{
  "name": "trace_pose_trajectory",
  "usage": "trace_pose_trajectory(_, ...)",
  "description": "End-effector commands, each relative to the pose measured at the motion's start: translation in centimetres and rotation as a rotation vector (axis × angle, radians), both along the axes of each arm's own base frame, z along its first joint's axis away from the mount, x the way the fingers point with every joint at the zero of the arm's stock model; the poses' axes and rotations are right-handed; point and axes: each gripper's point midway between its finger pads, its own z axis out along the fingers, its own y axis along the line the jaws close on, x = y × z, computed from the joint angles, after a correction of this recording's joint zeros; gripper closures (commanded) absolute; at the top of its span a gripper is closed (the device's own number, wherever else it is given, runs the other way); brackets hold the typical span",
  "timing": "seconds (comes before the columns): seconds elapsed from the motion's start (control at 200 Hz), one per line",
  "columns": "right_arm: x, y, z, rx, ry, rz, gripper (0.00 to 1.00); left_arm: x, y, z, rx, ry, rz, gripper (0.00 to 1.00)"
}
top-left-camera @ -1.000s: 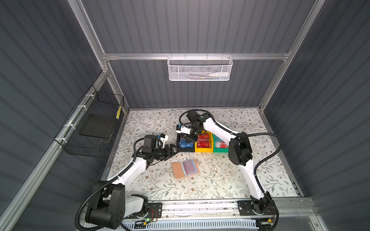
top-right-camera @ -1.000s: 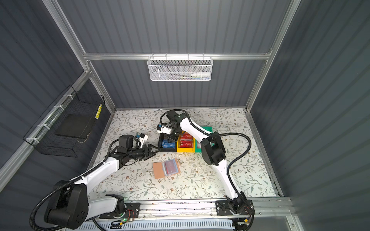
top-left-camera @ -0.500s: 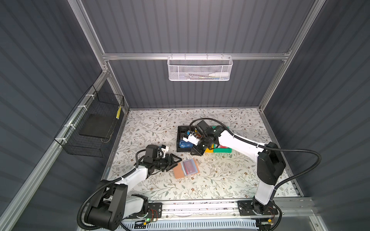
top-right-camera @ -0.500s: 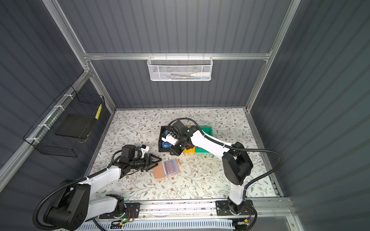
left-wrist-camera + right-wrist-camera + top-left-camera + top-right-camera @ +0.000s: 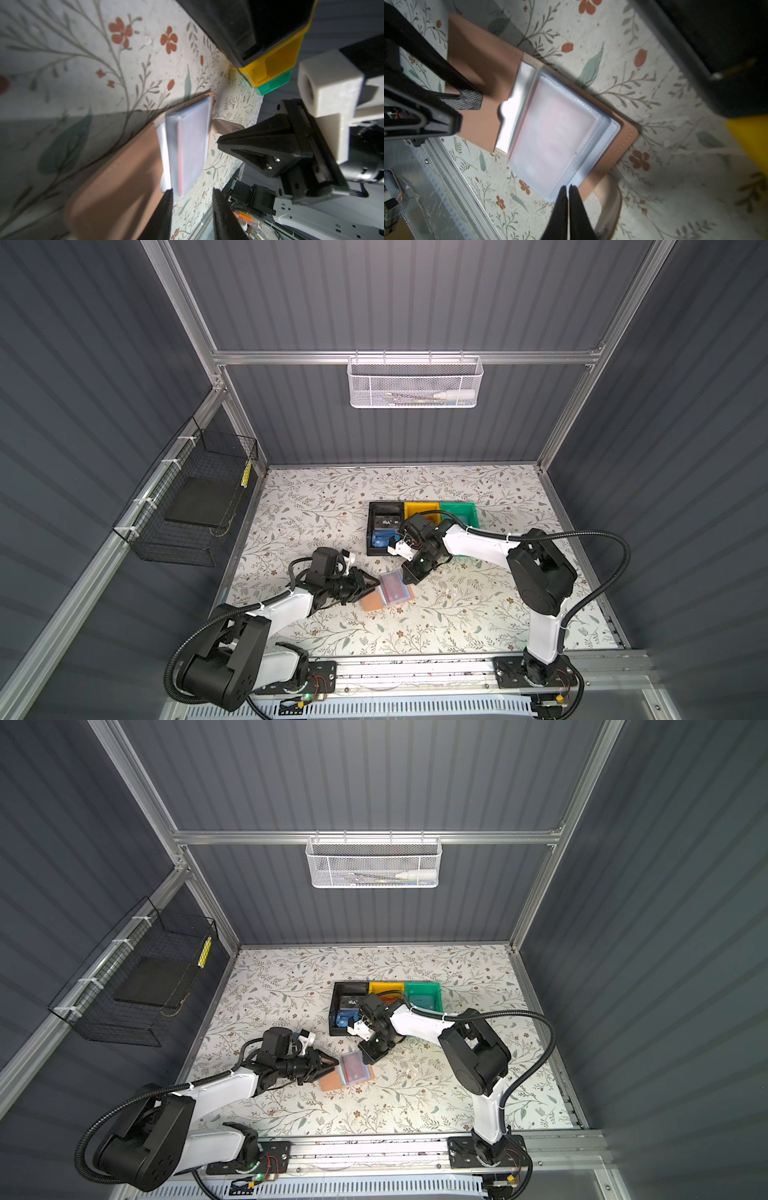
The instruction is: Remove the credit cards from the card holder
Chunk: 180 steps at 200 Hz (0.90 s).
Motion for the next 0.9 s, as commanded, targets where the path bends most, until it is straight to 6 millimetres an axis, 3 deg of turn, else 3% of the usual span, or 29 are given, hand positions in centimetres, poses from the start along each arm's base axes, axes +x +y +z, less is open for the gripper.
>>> trace_pose_trajectory(0.0,-0.2,0.3,-0.6,-0.003,0.027,-0.003,0.91,-0.6,0.6,-1.7,0.043,0.042,0.014,0.67)
trace_pose_trajectory(0.235,-0.4,0.4,-2.0,-0.013,0.062,-0.003,0.92,-1.4,1.3,-3.4,0.11,0.078,-0.004,0.69)
trace_pose_trajectory(0.445,-0.4,0.7,-1.6,0.003,0.062,0.001,0.92,-1.8,1.5,-4.8,0.133,0.116,-0.012,0.7)
trace_pose_trajectory(0.895,-0.8,1.7,-1.4,0.007,0.065,0.028,0.92,-1.9,1.6,-5.1,0.14,0.12,-0.015,0.71)
